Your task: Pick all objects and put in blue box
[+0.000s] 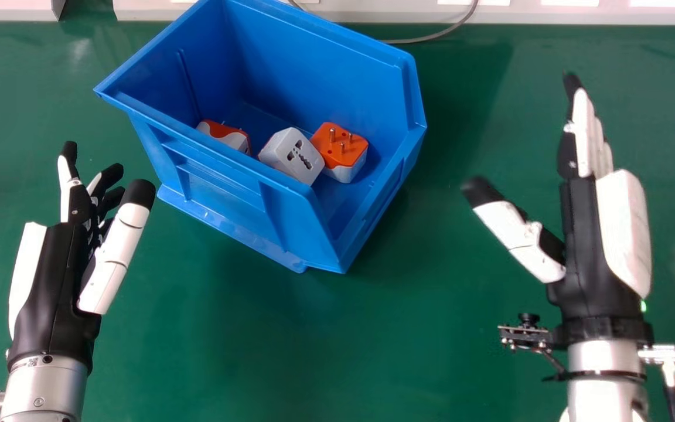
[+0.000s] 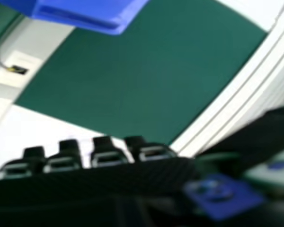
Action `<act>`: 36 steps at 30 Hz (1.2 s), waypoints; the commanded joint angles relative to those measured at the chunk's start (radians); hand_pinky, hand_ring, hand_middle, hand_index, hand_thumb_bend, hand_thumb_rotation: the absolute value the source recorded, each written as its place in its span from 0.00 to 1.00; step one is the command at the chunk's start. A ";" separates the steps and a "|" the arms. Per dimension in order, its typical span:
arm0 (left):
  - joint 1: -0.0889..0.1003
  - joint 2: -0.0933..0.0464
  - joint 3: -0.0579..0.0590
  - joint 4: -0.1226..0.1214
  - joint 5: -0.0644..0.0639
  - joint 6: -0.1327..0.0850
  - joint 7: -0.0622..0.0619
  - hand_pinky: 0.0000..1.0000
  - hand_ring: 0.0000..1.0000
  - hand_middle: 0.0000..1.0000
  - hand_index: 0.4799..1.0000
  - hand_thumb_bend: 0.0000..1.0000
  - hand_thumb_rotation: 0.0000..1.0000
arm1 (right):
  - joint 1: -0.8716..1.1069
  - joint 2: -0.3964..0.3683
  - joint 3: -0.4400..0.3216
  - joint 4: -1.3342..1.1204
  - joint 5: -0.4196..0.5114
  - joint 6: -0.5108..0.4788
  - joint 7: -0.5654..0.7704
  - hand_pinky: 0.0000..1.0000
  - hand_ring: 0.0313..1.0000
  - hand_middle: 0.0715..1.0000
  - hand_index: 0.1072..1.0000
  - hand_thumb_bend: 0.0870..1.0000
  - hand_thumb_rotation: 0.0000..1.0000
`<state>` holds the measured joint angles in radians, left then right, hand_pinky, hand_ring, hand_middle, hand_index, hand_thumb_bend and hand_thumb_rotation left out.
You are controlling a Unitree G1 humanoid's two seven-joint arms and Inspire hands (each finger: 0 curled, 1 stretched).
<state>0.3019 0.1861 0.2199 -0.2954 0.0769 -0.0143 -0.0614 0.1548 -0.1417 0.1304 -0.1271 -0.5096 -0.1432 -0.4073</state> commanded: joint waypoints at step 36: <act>0.073 -0.035 0.066 0.146 -0.056 -0.238 0.054 0.85 0.91 0.93 0.82 0.79 0.88 | 0.151 -0.040 -0.200 -0.186 0.363 0.130 0.426 1.00 1.00 1.00 1.00 0.64 1.00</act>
<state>0.3644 0.1566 0.2721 -0.1377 0.0332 -0.2268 -0.0184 0.3006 -0.1744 -0.0597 -0.2768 -0.1585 -0.0101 0.0144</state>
